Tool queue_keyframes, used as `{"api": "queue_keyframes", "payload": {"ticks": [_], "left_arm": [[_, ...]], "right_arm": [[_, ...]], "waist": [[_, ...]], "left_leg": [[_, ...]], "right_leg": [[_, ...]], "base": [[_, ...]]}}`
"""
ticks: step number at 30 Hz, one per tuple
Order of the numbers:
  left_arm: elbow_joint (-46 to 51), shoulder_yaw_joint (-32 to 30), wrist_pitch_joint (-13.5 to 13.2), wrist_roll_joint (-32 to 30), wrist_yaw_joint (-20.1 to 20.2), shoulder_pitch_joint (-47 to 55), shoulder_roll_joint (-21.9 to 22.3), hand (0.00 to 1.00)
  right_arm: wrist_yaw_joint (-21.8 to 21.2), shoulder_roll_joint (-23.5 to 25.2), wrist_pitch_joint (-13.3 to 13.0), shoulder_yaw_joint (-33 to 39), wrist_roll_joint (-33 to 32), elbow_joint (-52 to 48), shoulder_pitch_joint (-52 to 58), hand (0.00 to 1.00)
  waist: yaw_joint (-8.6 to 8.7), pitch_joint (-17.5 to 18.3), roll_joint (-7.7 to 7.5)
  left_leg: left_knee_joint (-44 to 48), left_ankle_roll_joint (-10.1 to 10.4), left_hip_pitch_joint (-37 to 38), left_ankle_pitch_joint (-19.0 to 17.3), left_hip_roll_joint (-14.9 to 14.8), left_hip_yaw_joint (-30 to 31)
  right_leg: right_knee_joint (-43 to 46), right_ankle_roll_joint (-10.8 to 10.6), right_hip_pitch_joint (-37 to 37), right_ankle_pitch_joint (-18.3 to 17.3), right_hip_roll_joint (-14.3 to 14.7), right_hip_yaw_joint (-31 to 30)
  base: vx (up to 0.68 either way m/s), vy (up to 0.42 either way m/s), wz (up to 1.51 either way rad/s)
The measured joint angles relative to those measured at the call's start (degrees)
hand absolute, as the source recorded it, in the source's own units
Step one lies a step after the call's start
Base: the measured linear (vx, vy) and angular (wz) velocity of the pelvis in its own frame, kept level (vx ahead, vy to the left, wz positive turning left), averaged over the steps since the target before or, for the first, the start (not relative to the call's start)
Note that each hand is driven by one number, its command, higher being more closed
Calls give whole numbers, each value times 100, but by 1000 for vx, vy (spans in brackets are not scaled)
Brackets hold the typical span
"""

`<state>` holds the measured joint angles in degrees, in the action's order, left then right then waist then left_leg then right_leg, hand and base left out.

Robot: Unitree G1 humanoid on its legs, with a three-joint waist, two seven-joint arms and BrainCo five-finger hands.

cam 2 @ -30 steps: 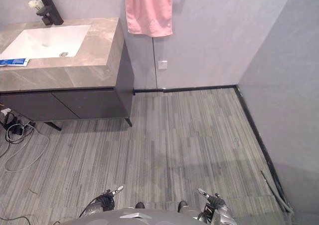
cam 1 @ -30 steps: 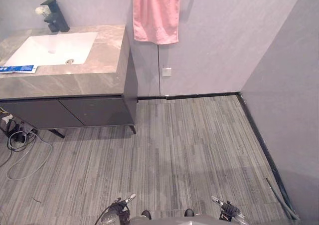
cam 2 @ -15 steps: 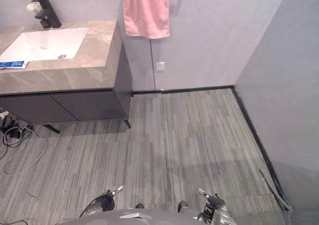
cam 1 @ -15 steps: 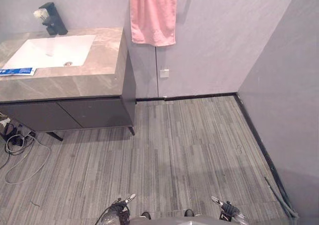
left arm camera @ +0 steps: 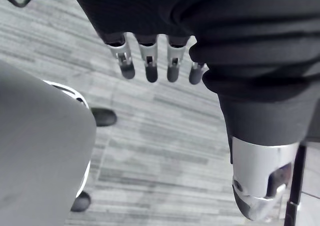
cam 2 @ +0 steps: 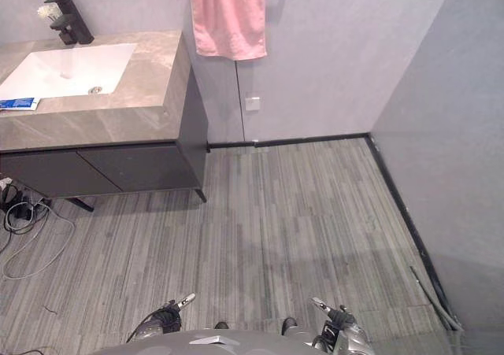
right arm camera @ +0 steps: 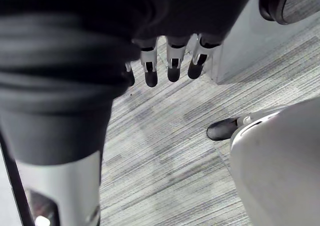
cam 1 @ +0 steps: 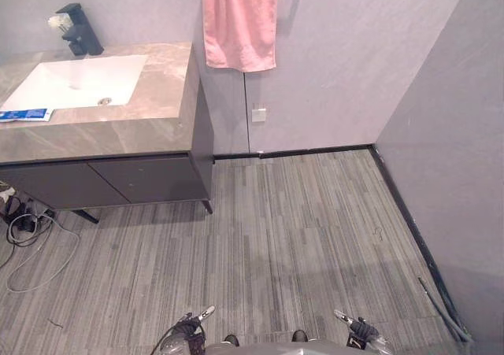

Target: Organize washtable

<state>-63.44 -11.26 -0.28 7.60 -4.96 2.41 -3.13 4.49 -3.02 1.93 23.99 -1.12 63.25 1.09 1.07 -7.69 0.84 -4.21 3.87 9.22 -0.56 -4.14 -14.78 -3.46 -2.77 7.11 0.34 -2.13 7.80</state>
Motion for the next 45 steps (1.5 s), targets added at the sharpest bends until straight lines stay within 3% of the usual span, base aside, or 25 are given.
{"api": "queue_keyframes", "payload": {"ticks": [8,10,14,15,16,18,19,20,22,23,25,26,27,28,30,31,32,34,35,38,40,41,42,43,45], "left_arm": [[-7,-1,-2,102,3,1,-6,0],[20,-4,-4,120,3,-7,-5,0],[95,-2,-32,228,-11,-12,-29,0],[128,-2,-33,230,-24,-42,-2,0],[198,-4,-34,232,-44,-27,-5,0],[293,-65,-33,265,-77,1,-23,0],[293,-73,-31,266,-82,1,-39,0],[289,-107,-28,278,-85,-21,-36,0],[257,-104,-15,297,-80,-148,27,0],[224,-104,-17,320,-75,-271,22,0],[223,-105,-18,320,-73,-356,41,0],[222,-133,-18,317,-69,-407,84,0],[215,-223,-23,316,-65,-381,153,0],[203,-235,-33,316,-53,-403,162,0],[293,-320,-40,319,-51,-429,290,0],[308,-360,-32,322,-39,-396,331,0],[349,-360,-30,330,-30,-356,346,0],[633,-427,-51,376,1,-242,301,0],[690,-437,-62,390,-4,-234,273,0],[937,-431,-160,460,-20,-220,225,0],[939,-410,-165,492,-49,-161,235,0],[943,-396,-173,573,-75,-3,290,0],[910,-309,-184,620,-73,249,321,0],[825,-346,-204,675,-77,218,278,0],[629,-394,-205,683,-96,180,75,0]], "right_arm": [[-2,-28,3,-113,2,0,-76,0],[-1,-33,5,-105,-4,0,-134,0],[5,-44,-7,93,-246,-37,-60,0],[2,-35,-13,113,-352,-124,-8,0],[10,33,-47,154,-538,-397,70,0],[11,46,-86,163,-681,-519,139,0],[19,49,-87,172,-681,-510,139,0],[27,79,-93,261,-682,-499,131,0],[58,89,-110,444,-683,-384,95,0],[59,93,-90,610,-681,-177,72,0],[59,103,-23,723,-680,-52,87,0],[59,113,70,883,-679,22,118,0],[58,93,85,1096,-699,-26,171,0],[57,105,69,1186,-690,-26,161,0],[48,116,69,1307,-686,-48,18,0],[54,130,69,1254,-676,-77,-7,0],[65,104,67,1197,-672,-89,-13,0],[130,60,62,982,-686,-261,-116,0],[135,76,38,876,-687,-353,-142,0],[241,80,-88,379,-820,-789,-393,0],[244,45,-169,273,-905,-972,-573,0],[243,-19,-209,286,-905,-966,-606,0],[241,-102,-208,250,-903,-942,-484,0],[241,-30,-199,227,-904,-913,-475,0],[233,1,-163,60,-900,-911,-369,0]], "waist": [[-11,37,1],[-13,7,0],[12,-85,-134],[-9,-141,-182],[12,-224,-113],[9,-346,-143],[9,-350,-160],[14,-386,-202],[71,-464,-162],[160,-483,-184],[208,-530,-190],[230,-573,-120],[341,-598,158],[344,-583,171],[284,-618,285],[297,-631,311],[274,-638,316],[60,-733,239],[22,-761,197],[-183,-814,101],[-229,-819,137],[-238,-758,247],[-312,-599,521],[-366,-599,408],[-284,-499,115]], "left_leg": [[9,-9,-218,-5,14,-72],[86,-89,-346,-62,50,-74],[367,-245,-368,-541,377,141],[424,-287,-348,-664,436,167],[573,-340,-252,-762,429,254],[805,-359,-177,-1008,316,269],[844,-345,-155,-1068,279,268],[827,-321,-61,-1152,216,271],[749,-219,135,-1314,75,292],[641,-119,259,-1431,57,357],[534,-14,466,-1531,63,411],[455,94,734,-1673,-46,414],[569,184,951,-1716,-348,462],[789,292,905,-1650,-421,493],[2507,367,423,-1229,-763,559],[3998,306,-119,-287,-996,689],[4764,416,-418,25,-1115,765],[6942,138,-1321,-257,-1320,641],[7131,73,-1499,-392,-1311,550],[6392,-73,-2524,-932,-1235,63],[4801,-29,-2860,-989,-922,-4],[3000,50,-2669,-631,-643,-46],[1661,-155,-2458,598,-541,74],[1809,-339,-2385,512,-410,48],[2065,-526,-2303,102,-80,-44]], "right_leg": [[74,-14,-307,31,-19,-108],[403,-50,-530,-115,-91,-150],[2247,-334,-1125,-1070,-586,-93],[3343,-299,-1621,-1060,-741,-102],[4427,-138,-2127,-764,-849,-134],[5481,-110,-2713,-806,-867,-207],[5546,-97,-2859,-860,-862,-137],[5283,-86,-3084,-901,-870,52],[3700,-147,-3159,-793,-811,410],[2149,-226,-3133,-309,-785,508],[1237,-230,-3074,63,-754,508],[1068,-205,-3020,227,-641,381],[1591,-60,-3034,524,-392,244],[1930,112,-3134,589,-370,187],[2660,357,-3038,-105,-162,248],[2638,475,-2637,-417,0,260],[2552,536,-2400,-515,72,256],[2064,690,-1320,-651,351,5],[1911,712,-1044,-665,360,-90],[1315,666,-150,-827,206,-299],[1134,410,188,-1120,19,-445],[1134,322,392,-1258,-50,-552],[1268,168,586,-1568,68,-752],[1376,98,694,-1728,-84,-877],[2175,81,433,-1748,-423,-1050]], "base": [[-10,11,-6],[27,65,-7],[65,125,24],[0,104,34],[-32,106,31],[-37,41,22],[88,-10,6],[103,-32,0],[-39,-17,6],[-91,-10,18],[98,-102,20],[492,-227,33],[596,-272,33],[618,-271,20],[548,-329,-17],[441,-292,-24],[325,-232,-40],[138,-115,-72],[-55,-38,-68],[-221,-4,-57],[99,75,-45],[537,250,-61],[557,289,-68],[489,267,-34],[460,204,11]]}}
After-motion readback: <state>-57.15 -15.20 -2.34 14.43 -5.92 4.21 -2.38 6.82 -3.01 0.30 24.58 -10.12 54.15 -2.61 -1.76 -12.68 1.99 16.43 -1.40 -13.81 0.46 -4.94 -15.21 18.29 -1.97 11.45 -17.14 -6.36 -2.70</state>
